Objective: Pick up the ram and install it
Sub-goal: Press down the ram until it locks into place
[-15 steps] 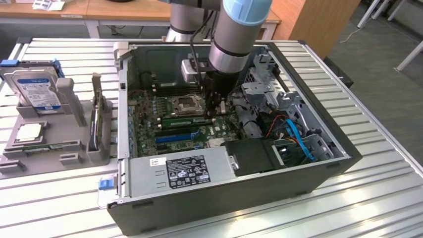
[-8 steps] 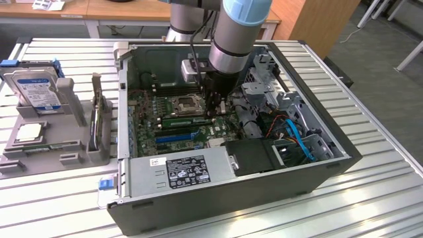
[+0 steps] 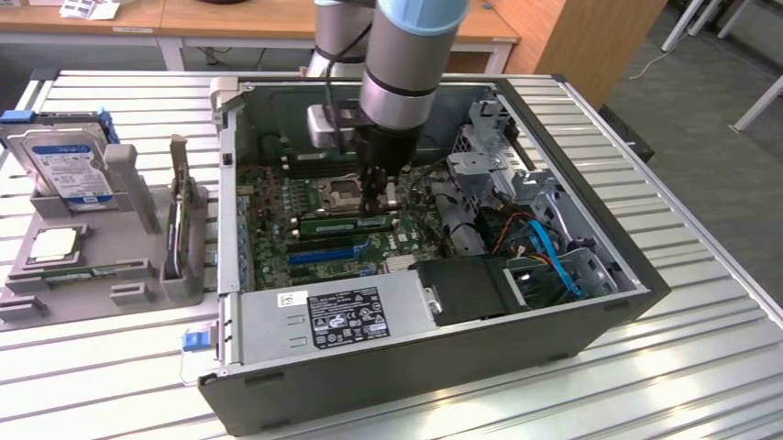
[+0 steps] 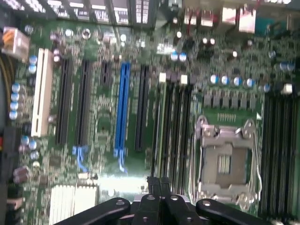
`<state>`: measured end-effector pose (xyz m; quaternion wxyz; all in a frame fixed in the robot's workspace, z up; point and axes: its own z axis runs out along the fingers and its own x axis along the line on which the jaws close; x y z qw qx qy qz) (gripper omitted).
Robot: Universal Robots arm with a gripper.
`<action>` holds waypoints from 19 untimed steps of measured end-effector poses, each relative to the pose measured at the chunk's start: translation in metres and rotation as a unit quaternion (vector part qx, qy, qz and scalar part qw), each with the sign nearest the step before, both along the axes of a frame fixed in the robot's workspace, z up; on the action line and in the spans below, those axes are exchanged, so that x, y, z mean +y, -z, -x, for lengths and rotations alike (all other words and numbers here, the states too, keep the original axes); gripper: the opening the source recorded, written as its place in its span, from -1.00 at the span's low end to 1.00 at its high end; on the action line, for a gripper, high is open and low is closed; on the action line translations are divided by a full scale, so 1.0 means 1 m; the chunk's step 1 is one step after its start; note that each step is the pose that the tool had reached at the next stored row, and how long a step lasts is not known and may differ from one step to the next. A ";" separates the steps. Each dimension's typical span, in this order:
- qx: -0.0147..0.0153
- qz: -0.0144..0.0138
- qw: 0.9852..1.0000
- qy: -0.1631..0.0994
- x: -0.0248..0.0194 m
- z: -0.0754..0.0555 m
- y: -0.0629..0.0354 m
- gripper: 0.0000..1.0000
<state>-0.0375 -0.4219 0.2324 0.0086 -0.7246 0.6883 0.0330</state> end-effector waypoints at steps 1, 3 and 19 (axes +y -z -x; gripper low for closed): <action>-0.001 0.001 1.000 0.000 0.0000 0.004 -0.0001 -0.79; -0.003 0.002 1.000 0.000 0.0000 0.014 0.0000 -0.79; -0.022 0.015 1.000 0.000 0.0010 0.072 -0.0014 -0.79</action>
